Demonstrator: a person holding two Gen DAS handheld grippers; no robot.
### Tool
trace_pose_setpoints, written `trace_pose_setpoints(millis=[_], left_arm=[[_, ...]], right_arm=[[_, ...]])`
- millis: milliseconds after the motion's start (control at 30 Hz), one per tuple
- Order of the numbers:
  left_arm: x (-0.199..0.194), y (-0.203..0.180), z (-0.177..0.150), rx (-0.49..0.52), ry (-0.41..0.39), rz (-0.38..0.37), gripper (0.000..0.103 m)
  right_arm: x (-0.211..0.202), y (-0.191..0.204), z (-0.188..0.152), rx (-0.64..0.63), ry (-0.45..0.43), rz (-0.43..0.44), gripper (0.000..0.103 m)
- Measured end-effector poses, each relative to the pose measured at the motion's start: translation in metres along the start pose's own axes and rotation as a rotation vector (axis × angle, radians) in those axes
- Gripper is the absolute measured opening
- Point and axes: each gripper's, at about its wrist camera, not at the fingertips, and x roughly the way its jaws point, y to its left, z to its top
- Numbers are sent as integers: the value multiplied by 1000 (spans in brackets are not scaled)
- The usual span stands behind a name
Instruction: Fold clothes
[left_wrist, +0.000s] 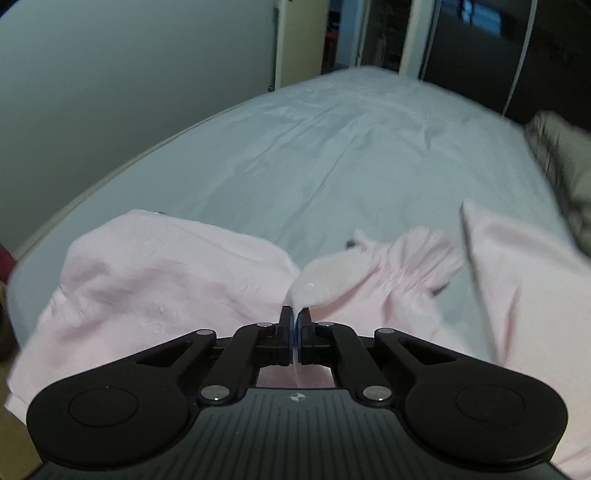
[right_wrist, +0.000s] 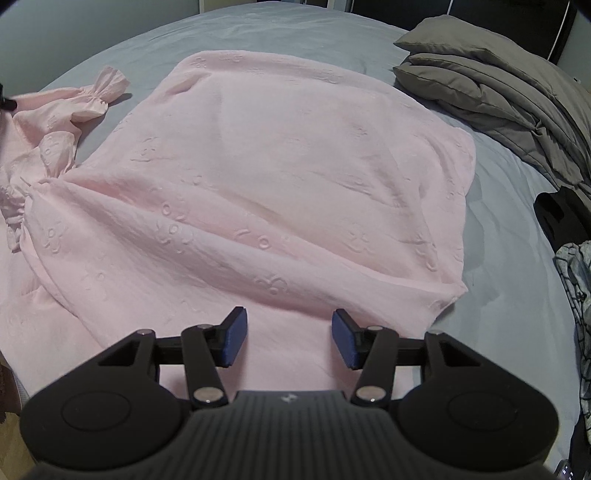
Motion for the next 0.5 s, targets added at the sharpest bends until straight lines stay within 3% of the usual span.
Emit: trace_pose_setpoints(millis=[133, 200, 333, 500], left_arm=[[-34, 1, 3, -83, -31, -164, 0], [-56, -7, 2, -69, -54, -241, 0], [-102, -40, -9, 31, -117, -391, 0], [-144, -99, -34, 238, -179, -537, 0]], right_arm=[[-2, 0, 1, 0, -6, 1, 55], [-3, 0, 1, -1, -11, 2, 55], [-7, -1, 2, 5, -19, 6, 55], [-15, -2, 4, 9, -37, 5, 55]])
